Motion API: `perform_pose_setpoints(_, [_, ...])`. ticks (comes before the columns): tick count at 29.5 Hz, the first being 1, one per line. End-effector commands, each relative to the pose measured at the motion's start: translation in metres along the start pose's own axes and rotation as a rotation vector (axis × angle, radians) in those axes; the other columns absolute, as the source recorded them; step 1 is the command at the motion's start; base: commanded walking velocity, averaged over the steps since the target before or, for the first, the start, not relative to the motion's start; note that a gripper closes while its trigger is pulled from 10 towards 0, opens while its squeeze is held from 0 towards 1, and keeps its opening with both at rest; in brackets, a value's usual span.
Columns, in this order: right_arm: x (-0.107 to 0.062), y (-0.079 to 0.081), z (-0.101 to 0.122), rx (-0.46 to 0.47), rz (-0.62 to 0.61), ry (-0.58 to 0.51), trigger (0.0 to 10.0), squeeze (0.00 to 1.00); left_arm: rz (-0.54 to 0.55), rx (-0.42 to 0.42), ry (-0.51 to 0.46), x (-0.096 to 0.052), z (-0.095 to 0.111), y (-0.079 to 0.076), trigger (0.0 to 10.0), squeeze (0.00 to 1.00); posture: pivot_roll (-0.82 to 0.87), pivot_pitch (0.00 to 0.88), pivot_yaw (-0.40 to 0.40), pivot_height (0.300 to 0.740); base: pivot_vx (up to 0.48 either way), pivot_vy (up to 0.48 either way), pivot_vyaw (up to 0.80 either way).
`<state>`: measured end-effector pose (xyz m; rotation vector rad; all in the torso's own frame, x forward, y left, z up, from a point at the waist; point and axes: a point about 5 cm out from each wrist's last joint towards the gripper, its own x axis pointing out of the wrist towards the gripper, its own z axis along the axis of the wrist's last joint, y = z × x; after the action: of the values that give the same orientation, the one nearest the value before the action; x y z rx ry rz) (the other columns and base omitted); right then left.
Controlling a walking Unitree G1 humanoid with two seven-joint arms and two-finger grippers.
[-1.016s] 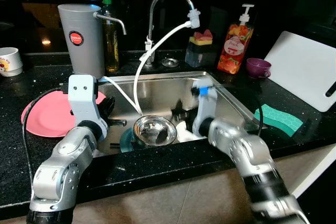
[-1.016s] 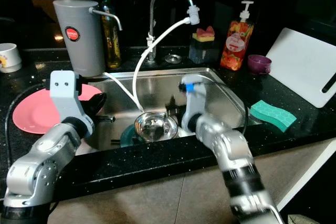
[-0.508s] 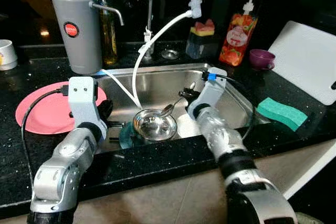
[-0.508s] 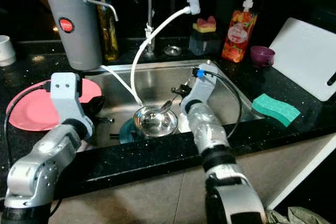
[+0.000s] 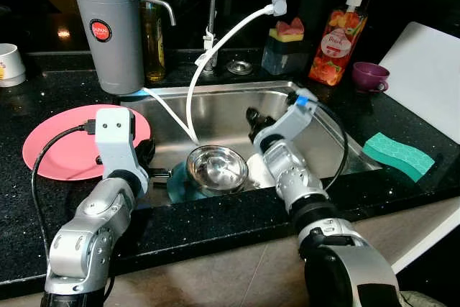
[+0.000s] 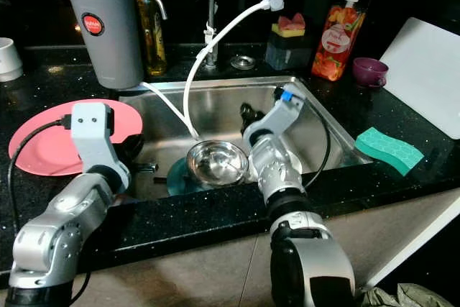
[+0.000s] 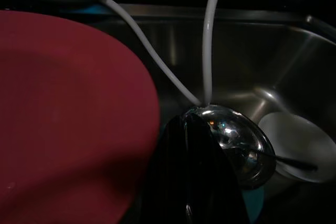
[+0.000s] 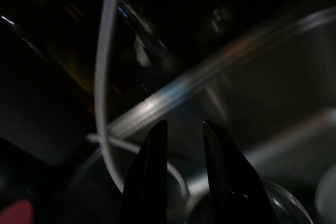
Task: Kitchen organization
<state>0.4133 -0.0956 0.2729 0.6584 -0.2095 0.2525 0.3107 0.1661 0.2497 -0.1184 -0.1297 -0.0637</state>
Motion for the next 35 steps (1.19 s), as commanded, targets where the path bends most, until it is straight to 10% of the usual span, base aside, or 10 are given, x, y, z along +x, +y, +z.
perform_pose_setpoints(1, [-0.005,0.001,0.015,-0.033,0.032,-0.074,10.0,0.00,-0.027,0.028,0.000,-0.003,-0.002,-0.005,10.0,0.00,0.13,0.170,-0.076,0.740,0.000,0.000,0.00])
perform_pose_setpoints(14, [-0.057,-0.014,0.029,-0.107,0.034,-0.150,10.0,0.00,-0.056,0.127,-0.048,0.000,0.009,-0.004,10.0,0.00,0.13,0.144,-0.057,0.740,0.000,0.000,0.00])
perform_pose_setpoints(23, [-0.091,-0.021,0.034,-0.179,0.002,-0.144,10.0,0.00,-0.230,0.692,0.004,-0.019,0.024,0.014,10.0,0.00,0.15,0.120,-0.046,0.740,0.000,0.000,0.00])
perform_pose_setpoints(25, [-0.096,-0.020,0.036,-0.180,-0.001,-0.139,10.0,0.00,-0.252,0.836,0.008,-0.025,0.031,0.019,10.0,0.09,0.15,0.114,-0.043,0.740,0.000,0.000,0.00])
perform_pose_setpoints(26, [-0.097,-0.019,0.037,-0.180,-0.003,-0.140,10.0,0.00,-0.261,0.878,-0.001,-0.028,0.034,0.018,10.0,1.00,0.15,0.104,-0.044,0.740,0.000,0.000,0.00])
perform_pose_setpoints(35, [-0.099,-0.013,0.043,-0.173,-0.004,-0.145,10.0,0.00,-0.239,1.062,0.121,-0.039,0.011,0.017,10.0,1.00,0.16,0.088,-0.065,0.740,0.000,0.000,0.00])
